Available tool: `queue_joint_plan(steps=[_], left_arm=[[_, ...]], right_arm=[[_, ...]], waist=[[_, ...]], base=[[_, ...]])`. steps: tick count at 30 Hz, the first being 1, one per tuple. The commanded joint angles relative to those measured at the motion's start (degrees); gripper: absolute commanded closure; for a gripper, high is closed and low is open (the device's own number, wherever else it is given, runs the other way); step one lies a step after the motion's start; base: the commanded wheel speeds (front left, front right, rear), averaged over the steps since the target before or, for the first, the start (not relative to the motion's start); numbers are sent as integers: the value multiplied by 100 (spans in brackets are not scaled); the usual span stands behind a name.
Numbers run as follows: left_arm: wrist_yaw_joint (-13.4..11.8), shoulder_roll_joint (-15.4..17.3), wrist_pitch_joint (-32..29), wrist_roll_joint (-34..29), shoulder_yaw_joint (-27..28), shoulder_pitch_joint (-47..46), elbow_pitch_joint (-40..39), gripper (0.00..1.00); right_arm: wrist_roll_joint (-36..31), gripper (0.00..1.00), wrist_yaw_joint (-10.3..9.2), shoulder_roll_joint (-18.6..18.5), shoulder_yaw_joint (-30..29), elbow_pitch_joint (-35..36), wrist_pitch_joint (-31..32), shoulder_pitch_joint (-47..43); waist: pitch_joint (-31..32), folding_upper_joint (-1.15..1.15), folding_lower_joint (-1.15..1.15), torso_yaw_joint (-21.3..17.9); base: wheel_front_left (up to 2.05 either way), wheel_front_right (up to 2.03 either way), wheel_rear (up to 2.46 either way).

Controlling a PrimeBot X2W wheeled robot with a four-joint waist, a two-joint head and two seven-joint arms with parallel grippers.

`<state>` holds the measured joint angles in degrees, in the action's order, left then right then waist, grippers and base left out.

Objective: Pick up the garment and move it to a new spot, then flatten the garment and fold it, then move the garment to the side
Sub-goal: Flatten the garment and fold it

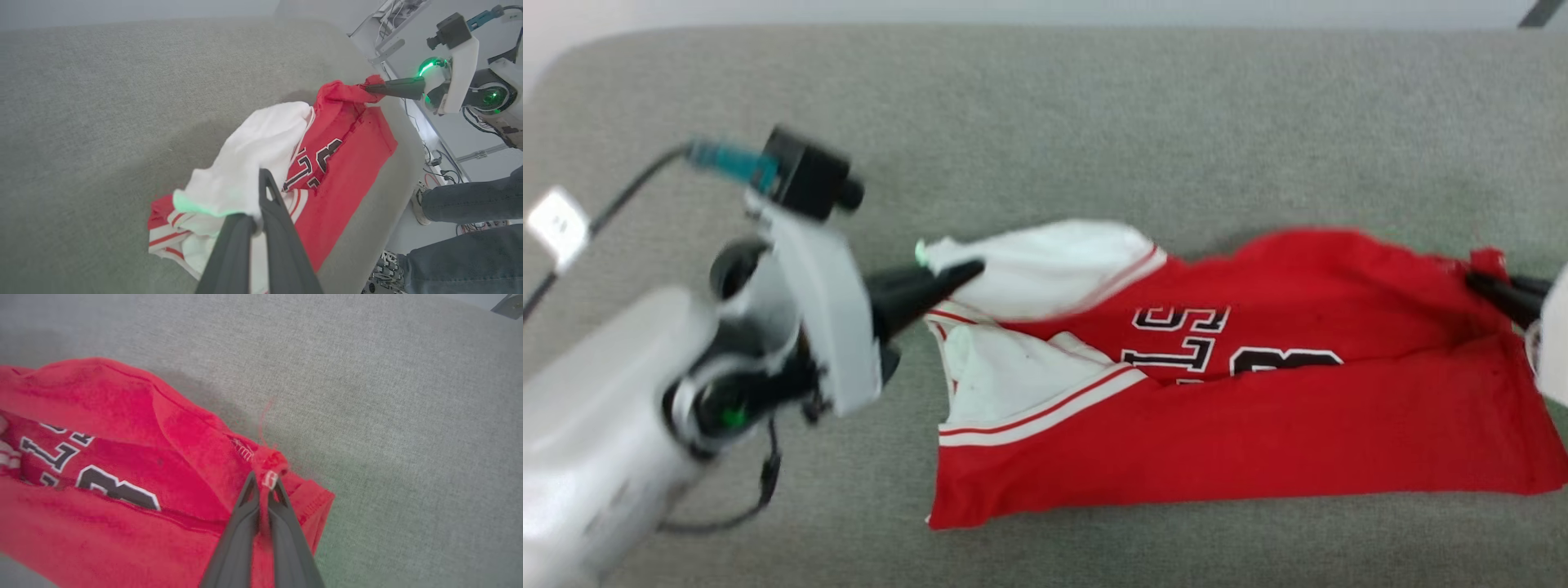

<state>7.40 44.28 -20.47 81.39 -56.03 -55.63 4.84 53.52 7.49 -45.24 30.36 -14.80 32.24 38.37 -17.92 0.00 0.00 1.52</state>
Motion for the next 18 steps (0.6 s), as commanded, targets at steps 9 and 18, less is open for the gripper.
queue_joint_plan(steps=[9,18], left_arm=[[-141,626,978,-101,-129,1440,-1050,100],[-203,206,1599,-288,-502,2247,-554,100]], right_arm=[[313,100,-1,-254,-1042,792,-233,-1833],[-10,100,-1,429,-1809,435,-502,-2678]], waist=[[376,0,0,194],[319,0,0,191]], base=[[0,0,0],[0,0,0]])
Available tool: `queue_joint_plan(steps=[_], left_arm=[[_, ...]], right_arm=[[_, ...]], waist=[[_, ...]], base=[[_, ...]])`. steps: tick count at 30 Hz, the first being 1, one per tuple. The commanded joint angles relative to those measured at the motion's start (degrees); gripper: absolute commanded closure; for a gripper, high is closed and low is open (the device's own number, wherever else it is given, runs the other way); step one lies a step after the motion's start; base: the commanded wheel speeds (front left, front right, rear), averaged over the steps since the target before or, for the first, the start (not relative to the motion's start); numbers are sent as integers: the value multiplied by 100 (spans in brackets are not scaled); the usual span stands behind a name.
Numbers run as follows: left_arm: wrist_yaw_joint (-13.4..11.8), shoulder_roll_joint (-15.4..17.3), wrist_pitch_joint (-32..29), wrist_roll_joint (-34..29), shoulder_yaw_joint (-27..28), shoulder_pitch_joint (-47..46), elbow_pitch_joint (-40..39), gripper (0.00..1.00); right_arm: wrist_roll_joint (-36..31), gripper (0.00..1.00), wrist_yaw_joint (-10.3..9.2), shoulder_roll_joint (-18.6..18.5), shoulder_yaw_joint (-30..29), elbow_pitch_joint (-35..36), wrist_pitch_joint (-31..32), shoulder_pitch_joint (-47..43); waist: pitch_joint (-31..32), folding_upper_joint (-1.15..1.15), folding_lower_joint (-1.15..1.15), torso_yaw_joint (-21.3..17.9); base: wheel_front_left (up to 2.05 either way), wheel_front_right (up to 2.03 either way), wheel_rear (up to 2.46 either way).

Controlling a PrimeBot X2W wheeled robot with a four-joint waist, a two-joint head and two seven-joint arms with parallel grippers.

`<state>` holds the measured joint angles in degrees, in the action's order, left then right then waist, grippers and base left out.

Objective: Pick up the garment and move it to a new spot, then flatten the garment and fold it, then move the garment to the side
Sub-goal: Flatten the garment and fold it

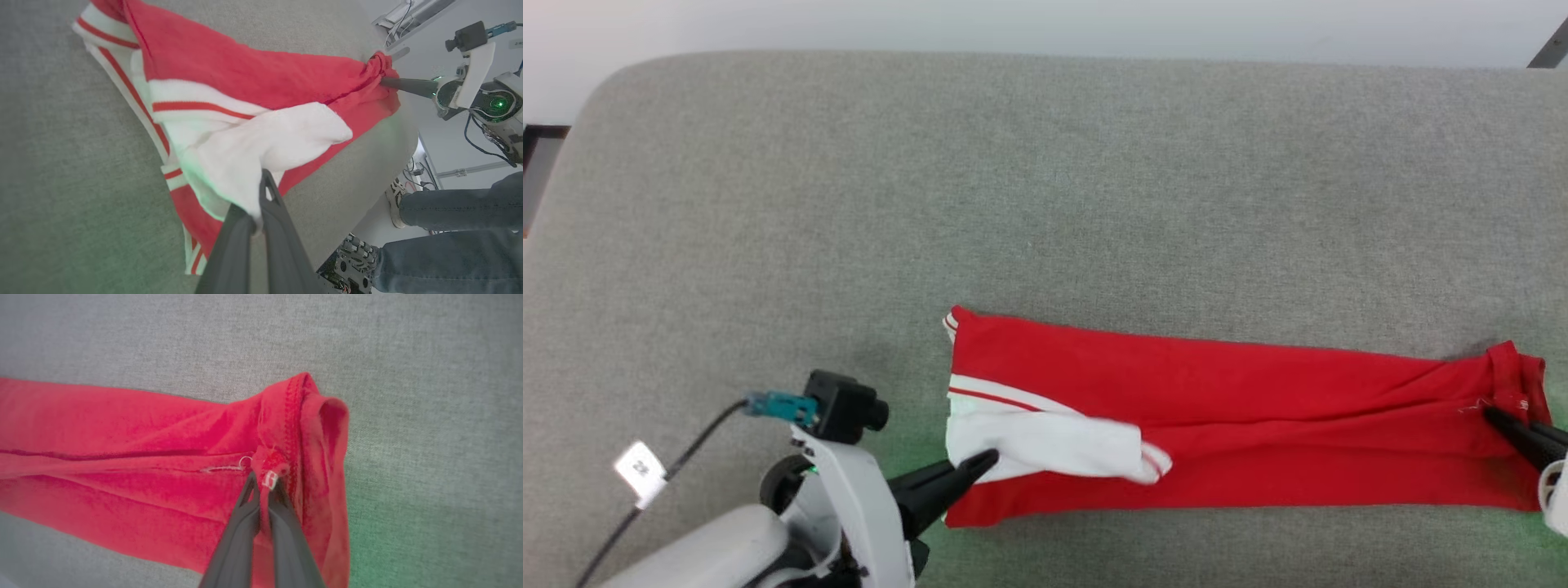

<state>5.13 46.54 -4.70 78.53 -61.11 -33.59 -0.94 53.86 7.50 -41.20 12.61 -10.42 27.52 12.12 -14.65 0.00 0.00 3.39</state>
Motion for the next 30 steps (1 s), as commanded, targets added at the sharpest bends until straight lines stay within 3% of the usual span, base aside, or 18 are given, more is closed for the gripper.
queue_joint_plan(steps=[1,6,13,14,15,16,17,24,30], left_arm=[[41,-102,107,-42,2,50,179,100],[135,-533,394,-278,-88,-16,909,100],[191,-836,864,-527,-124,-43,1661,78],[195,-870,931,-507,-102,-31,1708,62],[207,-895,1004,-482,-82,-5,1734,35],[217,-907,1074,-462,-60,31,1743,0],[224,-913,1153,-435,-31,59,1739,0],[227,-835,1718,-224,282,349,1461,0],[-21,-1043,1963,-246,772,764,1388,0]], right_arm=[[-37,100,-2,114,-49,-47,-79,-58],[-260,100,-2,348,-77,-358,-288,74],[-472,97,-2,489,123,-491,-485,365],[-467,77,-2,489,147,-472,-480,381],[-420,60,-2,501,178,-415,-476,394],[-369,34,-2,499,184,-380,-478,406],[-344,0,-2,463,180,-337,-464,402],[-219,0,-2,174,-23,258,-267,106],[-108,0,-1,-59,-459,563,234,-274]], waist=[[-15,0,0,4],[-80,0,0,14],[-112,0,0,-75],[-101,0,0,-88],[-83,0,0,-106],[-61,0,0,-122],[-37,0,0,-127],[105,0,0,-55],[198,0,0,211]], base=[[0,0,0],[0,0,0],[0,0,0],[0,0,0],[0,0,0],[0,0,0],[0,0,0],[0,0,0],[0,0,0]])
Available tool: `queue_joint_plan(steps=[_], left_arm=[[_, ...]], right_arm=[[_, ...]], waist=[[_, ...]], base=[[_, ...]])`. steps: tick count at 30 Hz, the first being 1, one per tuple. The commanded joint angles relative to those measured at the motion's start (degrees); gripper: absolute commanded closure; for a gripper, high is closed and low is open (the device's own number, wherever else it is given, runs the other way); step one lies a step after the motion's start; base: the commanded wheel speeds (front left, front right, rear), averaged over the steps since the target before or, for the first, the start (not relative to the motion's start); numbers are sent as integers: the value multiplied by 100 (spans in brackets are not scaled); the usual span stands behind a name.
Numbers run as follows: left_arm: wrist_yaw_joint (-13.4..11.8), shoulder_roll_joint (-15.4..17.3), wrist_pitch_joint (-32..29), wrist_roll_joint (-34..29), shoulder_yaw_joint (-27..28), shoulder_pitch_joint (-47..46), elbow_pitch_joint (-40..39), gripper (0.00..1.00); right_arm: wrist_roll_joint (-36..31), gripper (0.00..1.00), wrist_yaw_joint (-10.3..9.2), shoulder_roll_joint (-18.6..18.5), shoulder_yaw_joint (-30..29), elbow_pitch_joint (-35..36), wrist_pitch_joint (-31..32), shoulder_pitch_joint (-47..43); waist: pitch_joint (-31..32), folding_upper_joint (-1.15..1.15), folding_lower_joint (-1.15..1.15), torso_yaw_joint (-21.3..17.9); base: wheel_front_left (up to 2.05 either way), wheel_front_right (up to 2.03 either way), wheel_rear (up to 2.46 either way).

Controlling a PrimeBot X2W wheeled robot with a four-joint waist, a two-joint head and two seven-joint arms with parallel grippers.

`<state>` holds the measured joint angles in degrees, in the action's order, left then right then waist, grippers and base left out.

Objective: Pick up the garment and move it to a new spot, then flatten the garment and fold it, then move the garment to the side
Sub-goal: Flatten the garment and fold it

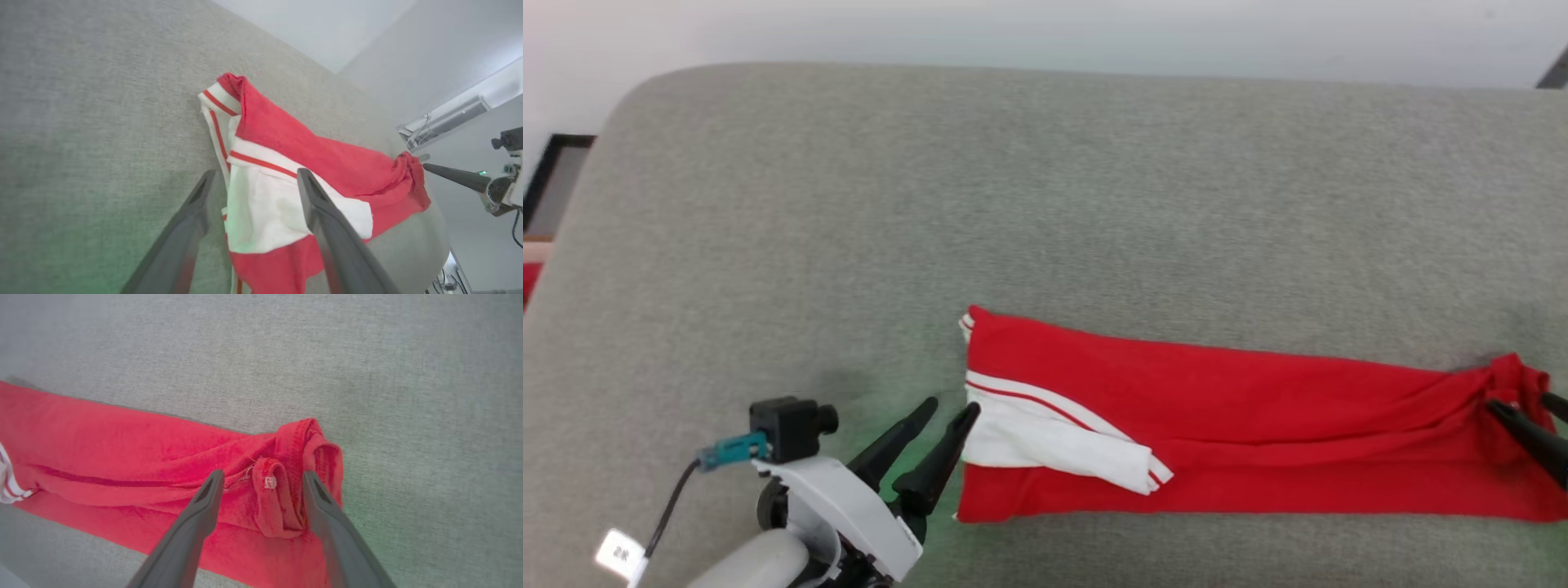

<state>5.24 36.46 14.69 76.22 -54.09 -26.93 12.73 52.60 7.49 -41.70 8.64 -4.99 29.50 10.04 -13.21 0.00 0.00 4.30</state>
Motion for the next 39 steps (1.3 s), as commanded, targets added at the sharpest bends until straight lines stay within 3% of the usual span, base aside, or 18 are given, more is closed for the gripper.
queue_joint_plan(steps=[1,6,10,19,33,39], left_arm=[[-67,-102,35,-41,195,188,44,0],[-197,-472,48,-670,1088,634,138,0],[-366,-719,51,-1705,1689,901,142,0],[-341,-1154,41,-3492,2686,1289,131,0],[-425,-1685,41,-5227,3931,1512,-208,0],[-330,-2024,41,-5792,4319,1689,-121,0]], right_arm=[[33,0,0,-18,-155,10,106,-128],[98,0,0,25,-700,-216,399,-363],[229,0,0,195,-1062,-461,664,-460],[85,0,0,413,-1386,-581,1079,-376],[-222,0,0,570,-1698,-670,1580,-459],[-485,0,0,884,-1761,-855,1698,-272]], waist=[[71,0,0,170],[99,0,0,402],[95,0,0,505],[61,0,0,541],[178,0,0,501],[61,0,0,533]], base=[[0,0,0],[0,0,0],[0,0,0],[0,0,0],[0,0,0],[0,0,0]])
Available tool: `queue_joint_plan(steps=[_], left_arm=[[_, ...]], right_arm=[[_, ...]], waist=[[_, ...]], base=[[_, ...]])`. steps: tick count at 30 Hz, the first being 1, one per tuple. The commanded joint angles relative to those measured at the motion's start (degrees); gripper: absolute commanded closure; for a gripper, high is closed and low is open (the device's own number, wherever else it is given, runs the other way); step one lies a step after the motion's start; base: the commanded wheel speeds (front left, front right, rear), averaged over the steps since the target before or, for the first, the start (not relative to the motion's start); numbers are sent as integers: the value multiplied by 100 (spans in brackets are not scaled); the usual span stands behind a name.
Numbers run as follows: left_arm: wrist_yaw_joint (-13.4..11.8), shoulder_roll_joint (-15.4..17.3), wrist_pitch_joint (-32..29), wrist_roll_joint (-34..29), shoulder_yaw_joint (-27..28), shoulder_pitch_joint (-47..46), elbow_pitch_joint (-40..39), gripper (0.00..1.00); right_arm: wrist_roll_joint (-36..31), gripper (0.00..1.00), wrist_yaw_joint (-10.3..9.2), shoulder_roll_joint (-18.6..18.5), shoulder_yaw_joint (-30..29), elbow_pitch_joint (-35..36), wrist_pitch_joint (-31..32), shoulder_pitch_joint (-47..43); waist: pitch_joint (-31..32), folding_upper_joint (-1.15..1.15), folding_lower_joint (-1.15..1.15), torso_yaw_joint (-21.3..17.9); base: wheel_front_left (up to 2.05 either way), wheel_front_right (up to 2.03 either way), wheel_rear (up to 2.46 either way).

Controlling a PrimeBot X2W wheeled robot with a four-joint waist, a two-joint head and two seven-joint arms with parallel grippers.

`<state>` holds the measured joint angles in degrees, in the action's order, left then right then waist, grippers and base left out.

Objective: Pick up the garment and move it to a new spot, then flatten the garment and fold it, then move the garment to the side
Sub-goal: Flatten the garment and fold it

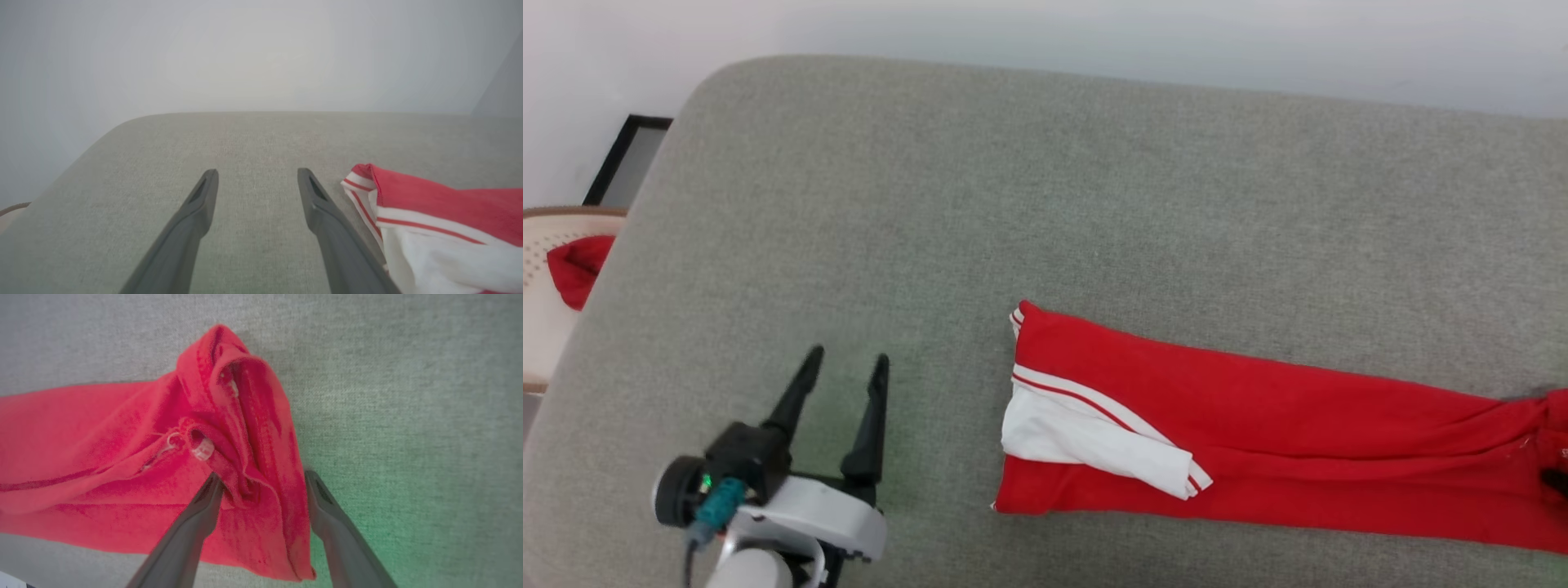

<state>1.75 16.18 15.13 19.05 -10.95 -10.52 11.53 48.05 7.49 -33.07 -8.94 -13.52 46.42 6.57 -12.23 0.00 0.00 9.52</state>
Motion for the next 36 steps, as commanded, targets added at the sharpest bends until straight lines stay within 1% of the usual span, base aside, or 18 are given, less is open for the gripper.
queue_joint_plan(steps=[1,3,8,10,11,13,19,23,26,31,34,36], left_arm=[[48,-28,-3,-147,26,45,84,0],[140,-187,-1,-193,118,14,208,0],[301,-398,-3,-423,314,-46,454,0],[364,-439,-2,-490,379,-71,500,0],[384,-458,-2,-520,419,-77,509,0],[426,-470,-2,-616,484,-75,527,0],[485,-536,-2,-753,734,-17,491,0],[516,-526,-2,-830,881,10,434,0],[526,-517,-2,-890,993,15,350,0],[543,-515,-2,-939,1133,13,299,0],[557,-490,-2,-945,1175,-6,307,0],[565,-486,-2,-962,1185,-23,315,0]], right_arm=[[-119,0,0,90,19,-82,33,121],[-232,0,0,279,142,-227,108,167],[-492,0,11,613,381,-397,218,300],[-436,82,18,672,505,-388,331,320],[-421,100,18,688,524,-378,348,318],[-381,100,18,709,540,-331,408,309],[-404,100,7,565,188,-209,120,553],[-355,100,-3,334,-217,-148,-210,679],[-451,100,-3,128,-566,-218,-415,677],[-631,100,-3,-373,-1317,-667,-822,733],[-691,100,-2,-505,-1653,-887,-908,832],[-755,100,-3,-578,-1706,-944,-902,853]], waist=[[-67,0,0,23],[-112,0,0,59],[-162,0,0,111],[-158,0,0,117],[-158,0,0,112],[-157,0,0,95],[-229,0,0,-109],[-343,0,0,-294],[-434,0,0,-422],[-539,0,0,-579],[-545,0,0,-630],[-527,0,0,-650]], base=[[0,0,0],[0,0,0],[0,0,0],[0,0,0],[0,0,0],[0,0,0],[0,0,0],[0,0,0],[0,0,0],[0,0,0],[0,0,0],[0,0,0]])
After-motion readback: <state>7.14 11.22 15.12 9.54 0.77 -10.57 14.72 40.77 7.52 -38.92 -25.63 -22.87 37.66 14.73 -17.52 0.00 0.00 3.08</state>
